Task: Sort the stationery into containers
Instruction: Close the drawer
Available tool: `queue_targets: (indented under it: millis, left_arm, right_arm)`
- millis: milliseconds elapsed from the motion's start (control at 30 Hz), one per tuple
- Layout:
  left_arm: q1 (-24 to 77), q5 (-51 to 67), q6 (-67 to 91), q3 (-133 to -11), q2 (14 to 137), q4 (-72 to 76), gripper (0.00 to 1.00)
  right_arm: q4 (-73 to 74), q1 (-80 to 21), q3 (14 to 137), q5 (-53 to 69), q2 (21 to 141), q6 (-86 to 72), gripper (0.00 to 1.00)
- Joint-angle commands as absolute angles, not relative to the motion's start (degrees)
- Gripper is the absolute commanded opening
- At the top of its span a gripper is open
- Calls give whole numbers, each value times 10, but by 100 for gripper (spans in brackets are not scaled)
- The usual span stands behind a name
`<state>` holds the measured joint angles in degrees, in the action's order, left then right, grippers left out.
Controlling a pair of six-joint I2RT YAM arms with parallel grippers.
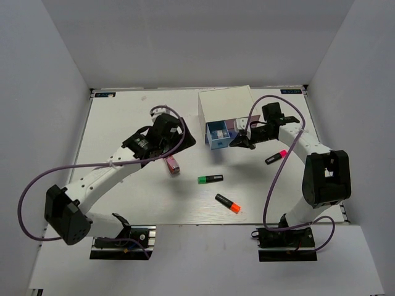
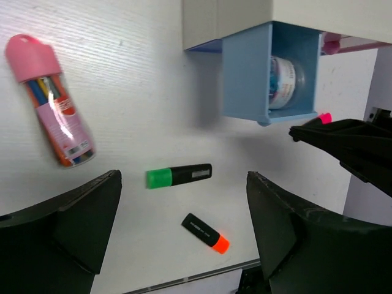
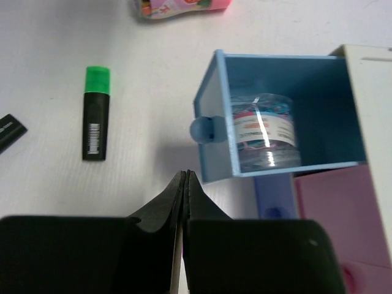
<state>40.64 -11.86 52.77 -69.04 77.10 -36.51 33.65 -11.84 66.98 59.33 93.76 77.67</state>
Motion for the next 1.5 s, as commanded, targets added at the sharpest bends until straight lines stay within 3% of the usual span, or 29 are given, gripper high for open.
queue_targets:
  millis: [0, 200, 767, 1300, 1467]
  left_arm:
    - [405, -168, 556, -656, 713, -343, 93]
    - [400, -188, 579, -621, 694, -350, 99]
    - [400, -217, 628, -577, 662, -386, 99]
    - [400, -228, 634, -577, 667, -386, 99]
    - [400, -233, 634, -577, 667, -381, 99]
  right_arm:
    - [403, -126, 691, 595, 937, 834, 0]
    - [397, -136, 702, 591, 951, 822, 0]
    - [45, -192, 676, 425, 974, 575, 0]
    - [-9, -218, 733, 340, 1020, 518, 0]
    - [32, -213, 708, 388, 996, 538, 0]
